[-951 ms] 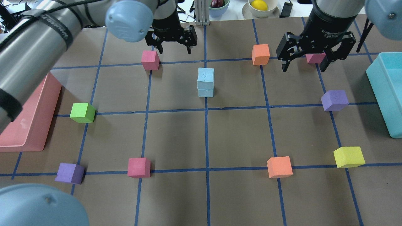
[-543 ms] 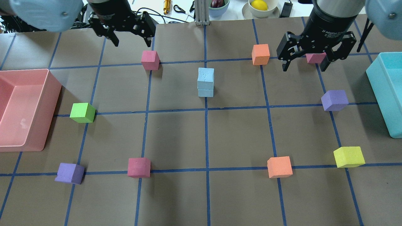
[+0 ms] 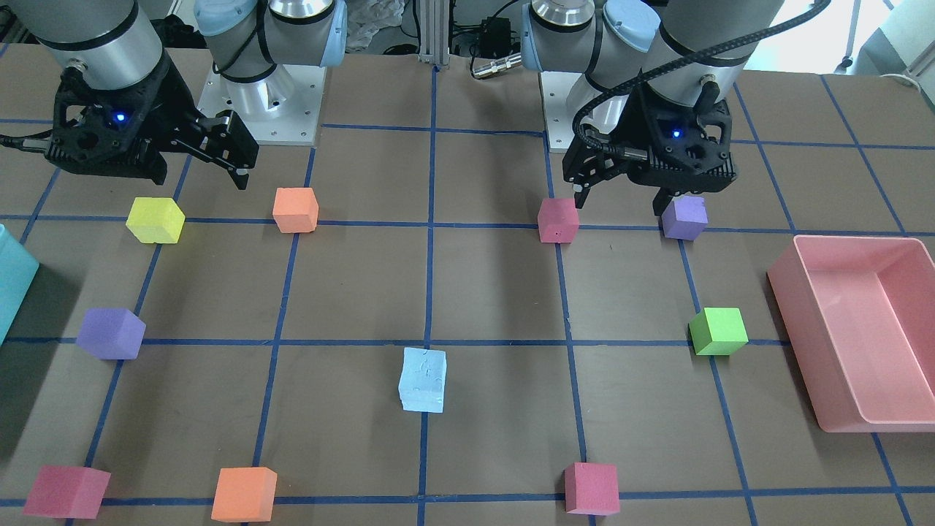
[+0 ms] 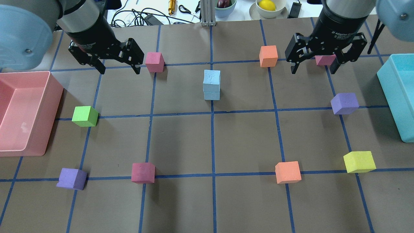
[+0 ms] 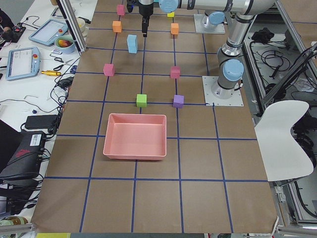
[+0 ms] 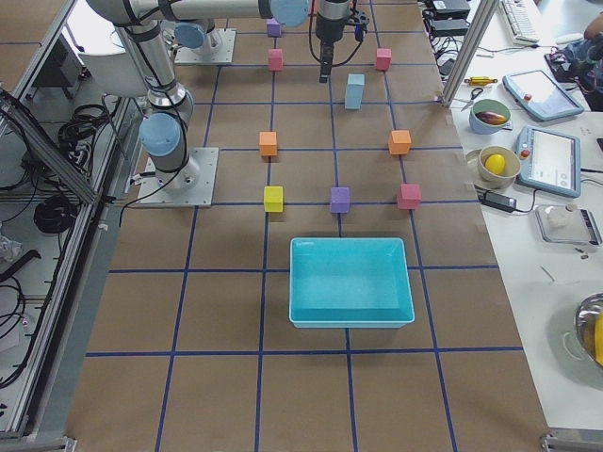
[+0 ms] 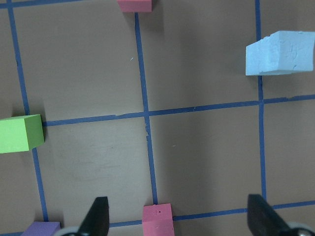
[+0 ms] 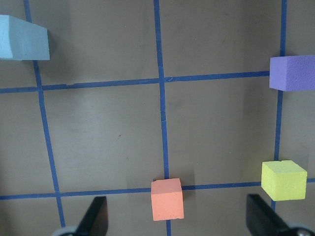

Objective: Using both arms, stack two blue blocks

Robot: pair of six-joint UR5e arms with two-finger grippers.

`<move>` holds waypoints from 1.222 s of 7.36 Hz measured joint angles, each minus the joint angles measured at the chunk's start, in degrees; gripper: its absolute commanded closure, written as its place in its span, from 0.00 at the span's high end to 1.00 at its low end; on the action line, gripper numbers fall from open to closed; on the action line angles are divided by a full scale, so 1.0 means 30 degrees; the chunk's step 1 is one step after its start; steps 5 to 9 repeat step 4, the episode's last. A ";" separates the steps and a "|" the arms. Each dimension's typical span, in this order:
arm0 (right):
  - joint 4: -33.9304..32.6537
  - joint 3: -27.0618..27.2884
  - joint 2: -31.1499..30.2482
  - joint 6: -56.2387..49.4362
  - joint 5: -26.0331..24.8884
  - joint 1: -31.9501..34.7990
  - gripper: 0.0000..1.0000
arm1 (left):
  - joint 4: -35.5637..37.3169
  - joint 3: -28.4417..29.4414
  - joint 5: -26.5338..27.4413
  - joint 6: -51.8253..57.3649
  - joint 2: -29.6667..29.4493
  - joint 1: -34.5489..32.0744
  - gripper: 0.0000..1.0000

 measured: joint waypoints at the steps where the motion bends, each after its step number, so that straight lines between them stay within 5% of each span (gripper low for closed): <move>1: 0.0000 0.0004 0.0005 0.0001 -0.0004 0.0001 1.00 | 0.0093 0.0000 0.0340 -0.0019 0.0085 0.0005 1.00; 9: 0.0000 0.0004 0.0028 0.0003 -0.0047 -0.0032 1.00 | 0.0112 0.0000 0.0720 -0.0060 0.0235 0.0035 1.00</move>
